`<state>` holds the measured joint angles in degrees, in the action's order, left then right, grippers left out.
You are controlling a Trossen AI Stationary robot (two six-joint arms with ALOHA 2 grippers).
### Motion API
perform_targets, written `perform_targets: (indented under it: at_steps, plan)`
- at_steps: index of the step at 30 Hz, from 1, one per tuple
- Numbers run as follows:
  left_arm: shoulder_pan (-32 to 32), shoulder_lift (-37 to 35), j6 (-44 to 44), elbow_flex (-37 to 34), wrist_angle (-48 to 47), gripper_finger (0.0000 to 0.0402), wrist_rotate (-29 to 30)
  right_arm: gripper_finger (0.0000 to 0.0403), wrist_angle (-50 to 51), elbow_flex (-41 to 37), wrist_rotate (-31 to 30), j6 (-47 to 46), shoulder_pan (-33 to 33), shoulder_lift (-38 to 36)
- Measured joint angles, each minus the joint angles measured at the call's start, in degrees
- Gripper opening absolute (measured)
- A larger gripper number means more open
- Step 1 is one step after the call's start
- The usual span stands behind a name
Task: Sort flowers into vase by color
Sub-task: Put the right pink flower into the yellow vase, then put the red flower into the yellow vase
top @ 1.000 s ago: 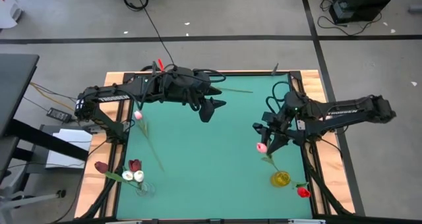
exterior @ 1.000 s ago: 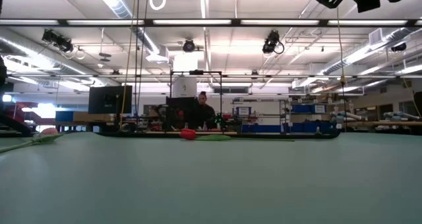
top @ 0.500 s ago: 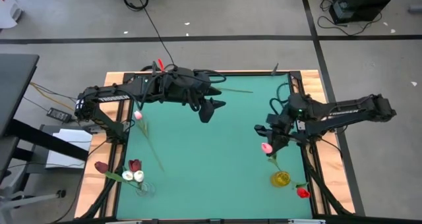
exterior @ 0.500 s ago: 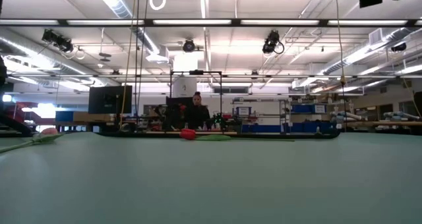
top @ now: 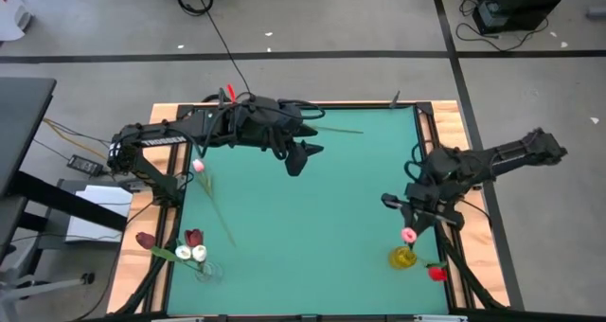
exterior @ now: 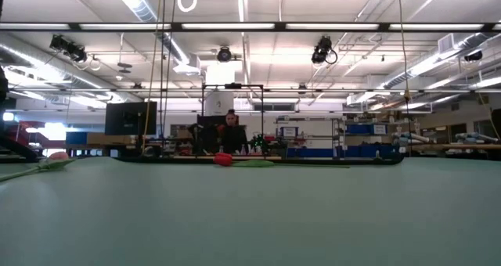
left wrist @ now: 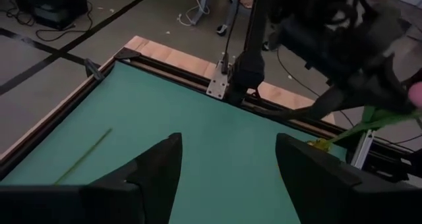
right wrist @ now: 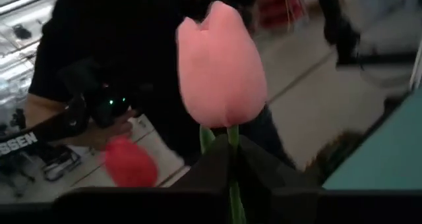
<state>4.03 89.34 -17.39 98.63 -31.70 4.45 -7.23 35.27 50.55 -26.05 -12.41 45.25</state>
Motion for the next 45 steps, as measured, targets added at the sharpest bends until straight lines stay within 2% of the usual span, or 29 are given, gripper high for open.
perform_targets:
  at_steps: [3,8,12,16,21,30,36,40,42,45]
  plan:
    - [0.27,0.0,-0.41,0.0,0.15,0.0249,0.0,0.0073,2.24,0.0,-2.78,-3.32,-2.1,0.18]
    - [0.31,0.0,-0.43,0.0,0.13,0.0249,0.02,0.0142,3.13,0.0,-2.91,-7.29,-3.43,0.05]
    - [0.28,0.0,-0.44,0.0,0.13,0.0249,0.02,0.0191,2.98,0.0,0.24,-13.01,-3.38,-1.39]
    - [0.24,0.0,-0.47,0.0,0.07,0.0249,0.02,0.0218,1.71,0.0,3.75,-20.05,-3.38,-4.21]
    - [0.01,0.0,-0.9,0.0,0.0,0.0249,0.02,0.0224,3.6,0.0,3.12,-21.64,-3.38,-7.33]
    - [-0.4,0.0,-1.26,0.0,-0.26,0.0249,0.0,0.0222,7.61,0.0,2.0,-18.9,-3.01,-7.63]
    - [-0.4,0.0,-1.5,0.01,-0.3,0.0249,0.01,0.0222,-4.21,-0.02,-1.11,-19.29,0.81,-8.31]
    - [-0.27,0.0,-1.44,0.0,-0.58,0.0249,0.64,0.0222,-10.38,0.0,-7.52,-20.29,4.46,-8.06]
    - [0.25,0.0,-0.58,0.02,-1.14,0.0249,0.76,0.0222,-9.25,0.0,-11.62,-20.14,6.58,-7.56]
    - [2.0,0.0,1.45,0.02,-2.46,0.0249,0.96,0.0222,-4.7,0.0,-21.5,-17.39,10.89,-4.97]
